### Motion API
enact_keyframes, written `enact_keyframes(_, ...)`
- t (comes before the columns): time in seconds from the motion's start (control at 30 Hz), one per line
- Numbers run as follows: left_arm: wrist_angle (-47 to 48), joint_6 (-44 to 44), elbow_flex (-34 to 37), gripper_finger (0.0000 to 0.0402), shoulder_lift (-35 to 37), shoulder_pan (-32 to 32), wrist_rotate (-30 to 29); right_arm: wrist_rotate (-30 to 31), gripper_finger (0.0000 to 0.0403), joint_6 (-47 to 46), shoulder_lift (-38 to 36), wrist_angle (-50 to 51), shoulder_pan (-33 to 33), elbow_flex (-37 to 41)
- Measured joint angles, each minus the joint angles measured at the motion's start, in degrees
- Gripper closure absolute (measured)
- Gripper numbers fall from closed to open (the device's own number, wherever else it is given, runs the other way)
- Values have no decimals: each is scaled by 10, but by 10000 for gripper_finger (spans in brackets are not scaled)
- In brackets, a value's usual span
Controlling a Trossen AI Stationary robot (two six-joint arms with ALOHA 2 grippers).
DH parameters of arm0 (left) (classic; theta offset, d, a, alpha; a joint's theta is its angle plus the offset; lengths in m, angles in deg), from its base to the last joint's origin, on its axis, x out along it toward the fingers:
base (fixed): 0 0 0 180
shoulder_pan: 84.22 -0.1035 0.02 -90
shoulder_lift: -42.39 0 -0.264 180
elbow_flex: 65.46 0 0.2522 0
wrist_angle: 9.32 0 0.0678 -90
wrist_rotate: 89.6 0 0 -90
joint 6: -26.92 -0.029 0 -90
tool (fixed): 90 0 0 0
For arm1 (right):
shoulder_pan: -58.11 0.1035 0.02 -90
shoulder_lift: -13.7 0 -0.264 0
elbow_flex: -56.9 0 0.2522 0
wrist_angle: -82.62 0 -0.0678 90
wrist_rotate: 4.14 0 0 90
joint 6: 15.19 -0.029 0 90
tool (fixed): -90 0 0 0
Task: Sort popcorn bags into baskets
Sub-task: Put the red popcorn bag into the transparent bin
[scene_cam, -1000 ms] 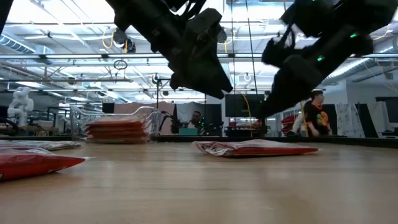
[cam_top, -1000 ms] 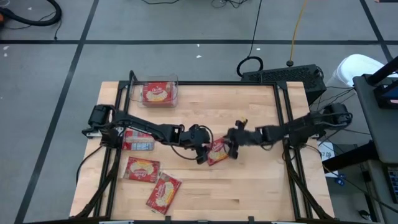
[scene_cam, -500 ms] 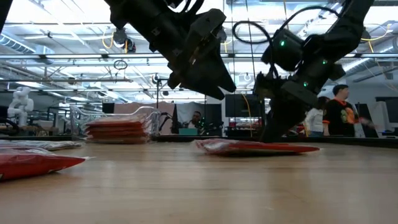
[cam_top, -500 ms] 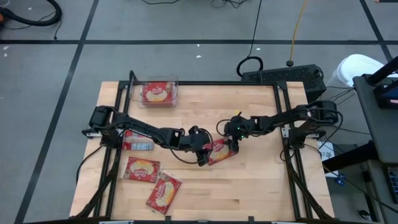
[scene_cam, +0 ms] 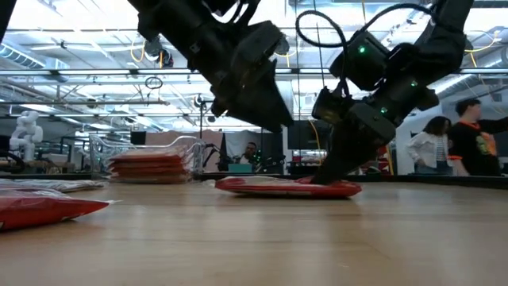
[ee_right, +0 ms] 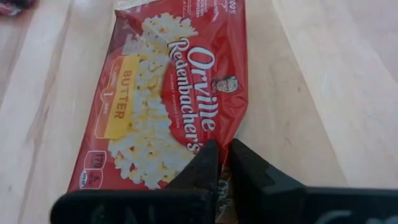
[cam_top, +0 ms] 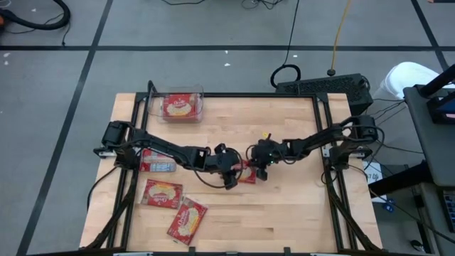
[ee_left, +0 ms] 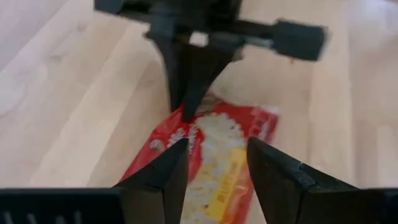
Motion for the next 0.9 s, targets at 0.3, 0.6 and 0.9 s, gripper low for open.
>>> enact_keyframes(0.3, -1, -52, 0, 238, 5, -22, 54, 127, 398, 0, -43, 13, 73, 3)
enact_keyframes(0.6, -3, -111, 0, 157, 5, -42, 94, 225, 401, 25, -60, 6, 124, 3)
enact_keyframes(0.9, -6, -140, 0, 95, -3, -93, 147, 302, 402, 83, -60, -40, 152, 3)
